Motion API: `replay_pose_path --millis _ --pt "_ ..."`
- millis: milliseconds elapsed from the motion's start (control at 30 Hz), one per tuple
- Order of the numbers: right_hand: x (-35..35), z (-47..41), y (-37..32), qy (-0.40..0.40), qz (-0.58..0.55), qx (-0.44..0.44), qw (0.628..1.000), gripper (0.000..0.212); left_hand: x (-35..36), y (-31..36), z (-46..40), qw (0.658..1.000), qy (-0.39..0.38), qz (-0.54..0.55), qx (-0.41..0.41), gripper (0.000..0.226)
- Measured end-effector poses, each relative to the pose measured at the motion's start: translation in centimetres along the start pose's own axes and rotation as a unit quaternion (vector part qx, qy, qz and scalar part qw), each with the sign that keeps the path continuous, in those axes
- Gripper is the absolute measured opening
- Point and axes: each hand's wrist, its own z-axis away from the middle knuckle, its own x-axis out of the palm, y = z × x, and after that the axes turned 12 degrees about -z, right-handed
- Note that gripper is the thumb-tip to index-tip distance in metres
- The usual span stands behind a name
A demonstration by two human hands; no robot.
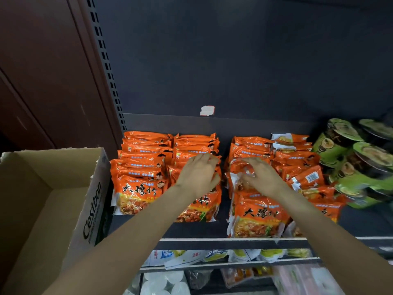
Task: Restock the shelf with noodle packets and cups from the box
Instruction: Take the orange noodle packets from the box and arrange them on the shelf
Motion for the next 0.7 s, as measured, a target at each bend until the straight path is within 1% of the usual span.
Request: replay_pose_path --millis 133,233,300,400,533,633,700 --pt "-2.3 -0.6 2.1 0.039 0.009 0.012 0.999 0.046 -0.5 1.6 -3.2 0.999 0.024 0.023 -0.015 0.036" --pt "-3.7 -2.0 4.3 0.050 0.010 0.019 0.999 0.044 -0.4 2.9 -5.6 0.998 0.023 0.038 -0.041 0.033" --pt "-4.6 -3.3 6.0 0.061 0.004 0.020 0.998 0.044 0.0 3.6 -7.3 0.997 0.007 0.051 -0.062 0.033" --pt "-5.9 -5.6 8.4 0.064 0.012 0.010 0.998 0.044 1.3 4.4 -9.8 0.994 -0.041 0.057 -0.082 0.037" --pt "-6.6 -8.8 11.1 0.022 0.054 -0.009 0.998 0.055 3.8 5.1 -12.6 0.991 -0.111 0.040 -0.065 0.052" --pt "-6.5 -10.7 12.3 -0.011 0.099 -0.038 0.994 0.063 5.2 5.7 -14.2 0.989 -0.139 0.012 -0.040 0.061" --pt "-6.2 -11.5 12.8 -0.029 0.133 -0.054 0.989 0.065 5.6 6.0 -14.9 0.989 -0.141 -0.028 -0.039 0.065"
